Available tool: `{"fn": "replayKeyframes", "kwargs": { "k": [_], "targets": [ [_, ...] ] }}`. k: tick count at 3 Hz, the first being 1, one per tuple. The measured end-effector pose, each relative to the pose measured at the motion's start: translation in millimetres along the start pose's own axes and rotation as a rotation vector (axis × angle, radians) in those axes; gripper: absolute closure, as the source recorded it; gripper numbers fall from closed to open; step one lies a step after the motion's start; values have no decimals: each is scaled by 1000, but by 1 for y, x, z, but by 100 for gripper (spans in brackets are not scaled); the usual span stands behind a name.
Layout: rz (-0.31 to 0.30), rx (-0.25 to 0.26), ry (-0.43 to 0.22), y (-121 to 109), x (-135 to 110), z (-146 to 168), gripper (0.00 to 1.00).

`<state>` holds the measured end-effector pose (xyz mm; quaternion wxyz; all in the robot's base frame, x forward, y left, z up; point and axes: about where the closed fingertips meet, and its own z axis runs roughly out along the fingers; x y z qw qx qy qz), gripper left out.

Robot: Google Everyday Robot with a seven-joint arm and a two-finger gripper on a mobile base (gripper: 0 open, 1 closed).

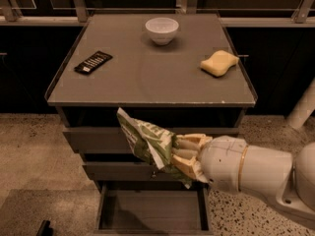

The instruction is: Place green jalapeno chip bag into bottom drawer

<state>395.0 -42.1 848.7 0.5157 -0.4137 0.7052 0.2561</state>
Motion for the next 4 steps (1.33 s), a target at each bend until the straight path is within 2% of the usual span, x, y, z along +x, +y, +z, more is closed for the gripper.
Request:
{"fn": "replayKeyframes", "kwargs": {
  "k": [1,2,3,4],
  "targets": [
    [122,48,-61,10,58,3,100],
    [230,143,-119,14,129,0,100],
    [330,189,-143,4,194,5,100],
    [389,166,-192,9,204,14,100]
  ]
}}
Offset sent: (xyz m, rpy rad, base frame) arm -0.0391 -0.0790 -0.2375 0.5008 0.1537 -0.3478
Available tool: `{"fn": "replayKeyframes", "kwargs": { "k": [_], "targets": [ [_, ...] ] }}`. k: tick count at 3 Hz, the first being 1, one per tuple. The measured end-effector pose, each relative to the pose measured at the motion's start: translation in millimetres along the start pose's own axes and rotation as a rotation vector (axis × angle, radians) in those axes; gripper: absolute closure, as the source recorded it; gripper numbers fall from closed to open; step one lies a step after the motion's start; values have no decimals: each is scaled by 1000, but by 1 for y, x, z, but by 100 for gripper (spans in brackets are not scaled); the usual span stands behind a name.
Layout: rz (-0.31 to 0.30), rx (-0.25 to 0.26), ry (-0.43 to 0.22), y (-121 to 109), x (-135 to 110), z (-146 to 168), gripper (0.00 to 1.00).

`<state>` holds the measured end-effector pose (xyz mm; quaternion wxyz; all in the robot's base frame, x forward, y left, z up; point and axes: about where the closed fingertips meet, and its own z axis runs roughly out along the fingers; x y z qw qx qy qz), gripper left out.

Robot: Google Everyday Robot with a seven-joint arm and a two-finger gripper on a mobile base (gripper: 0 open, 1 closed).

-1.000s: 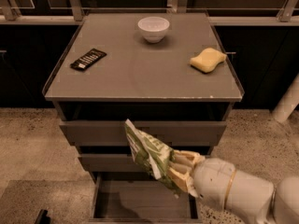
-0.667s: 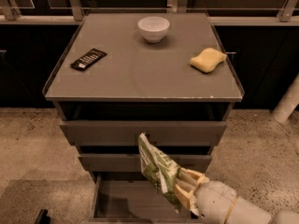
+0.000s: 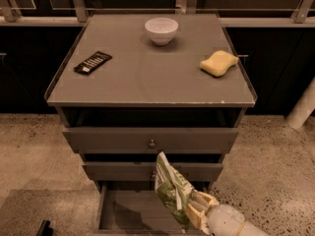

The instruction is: Place green jalapeno chip bag into bottom drawer

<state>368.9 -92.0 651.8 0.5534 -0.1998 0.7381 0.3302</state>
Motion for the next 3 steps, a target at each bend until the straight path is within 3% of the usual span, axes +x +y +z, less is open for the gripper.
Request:
{"fn": "replayKeyframes", "kwargs": {
  "k": [1,3],
  "targets": [
    [-9,13,33,-3,5,2,100],
    [-88,78,202,-74,68,19,100]
  ]
}}
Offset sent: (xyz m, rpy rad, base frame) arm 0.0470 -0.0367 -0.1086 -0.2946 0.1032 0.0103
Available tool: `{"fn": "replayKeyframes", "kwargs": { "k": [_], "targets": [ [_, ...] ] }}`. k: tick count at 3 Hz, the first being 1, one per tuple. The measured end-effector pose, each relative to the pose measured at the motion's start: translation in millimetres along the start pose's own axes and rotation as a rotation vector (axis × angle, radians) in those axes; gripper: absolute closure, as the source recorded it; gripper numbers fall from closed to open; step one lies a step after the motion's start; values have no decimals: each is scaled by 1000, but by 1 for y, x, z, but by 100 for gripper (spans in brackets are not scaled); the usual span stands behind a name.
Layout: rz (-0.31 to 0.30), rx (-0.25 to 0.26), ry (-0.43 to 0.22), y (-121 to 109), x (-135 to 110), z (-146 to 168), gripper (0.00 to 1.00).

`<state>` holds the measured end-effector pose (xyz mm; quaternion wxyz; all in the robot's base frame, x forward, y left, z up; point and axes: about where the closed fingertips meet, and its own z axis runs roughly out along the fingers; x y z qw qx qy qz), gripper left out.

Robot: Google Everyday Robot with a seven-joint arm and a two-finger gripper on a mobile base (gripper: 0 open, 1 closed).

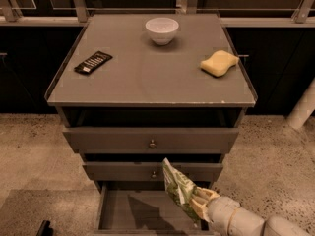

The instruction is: Place green jalapeno chip bag into bottom drawer

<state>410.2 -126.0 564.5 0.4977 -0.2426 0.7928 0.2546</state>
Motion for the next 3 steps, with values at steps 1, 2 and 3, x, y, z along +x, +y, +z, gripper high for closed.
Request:
{"fn": "replayKeyframes", "kwargs": {
  "k": [1,2,3],
  "targets": [
    [14,10,41,-30,29,12,100],
    [57,-21,66,-46,47,24,100],
    [55,-20,70,-46,49,24,100]
  ]
}}
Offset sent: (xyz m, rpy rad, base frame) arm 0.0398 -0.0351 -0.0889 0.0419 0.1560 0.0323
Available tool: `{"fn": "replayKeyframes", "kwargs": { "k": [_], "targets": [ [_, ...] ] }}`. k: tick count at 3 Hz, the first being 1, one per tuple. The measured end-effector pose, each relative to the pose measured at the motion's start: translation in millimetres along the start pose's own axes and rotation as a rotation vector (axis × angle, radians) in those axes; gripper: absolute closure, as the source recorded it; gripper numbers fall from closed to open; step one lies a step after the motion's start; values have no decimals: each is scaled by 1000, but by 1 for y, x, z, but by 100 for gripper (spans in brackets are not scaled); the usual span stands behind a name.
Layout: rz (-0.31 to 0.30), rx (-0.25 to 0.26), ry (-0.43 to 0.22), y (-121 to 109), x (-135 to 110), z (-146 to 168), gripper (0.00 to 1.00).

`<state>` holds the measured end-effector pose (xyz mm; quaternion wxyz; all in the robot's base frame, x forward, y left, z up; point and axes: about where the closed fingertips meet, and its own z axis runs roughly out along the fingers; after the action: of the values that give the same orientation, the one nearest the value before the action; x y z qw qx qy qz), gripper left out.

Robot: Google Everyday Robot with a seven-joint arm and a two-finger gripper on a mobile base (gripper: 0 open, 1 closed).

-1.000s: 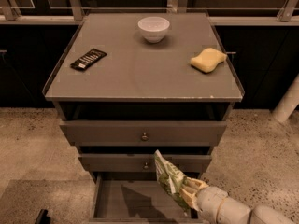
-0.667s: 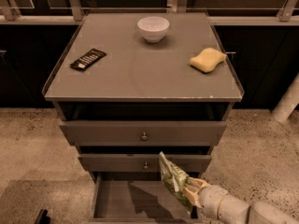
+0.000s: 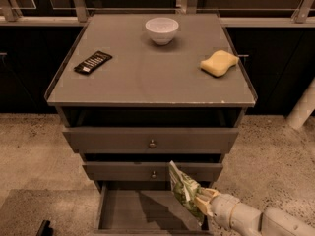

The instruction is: Place green jalapeno chip bag into bottom drawer

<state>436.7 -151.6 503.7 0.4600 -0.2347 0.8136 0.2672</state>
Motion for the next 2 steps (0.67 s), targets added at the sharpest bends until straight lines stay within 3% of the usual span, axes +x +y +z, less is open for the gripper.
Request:
{"fn": "replayKeyframes", "kwargs": {
  "k": [1,2],
  "targets": [
    [27,42,-20,-4,11,17,100],
    [89,62,-28,-13,42,49,100]
  ]
}}
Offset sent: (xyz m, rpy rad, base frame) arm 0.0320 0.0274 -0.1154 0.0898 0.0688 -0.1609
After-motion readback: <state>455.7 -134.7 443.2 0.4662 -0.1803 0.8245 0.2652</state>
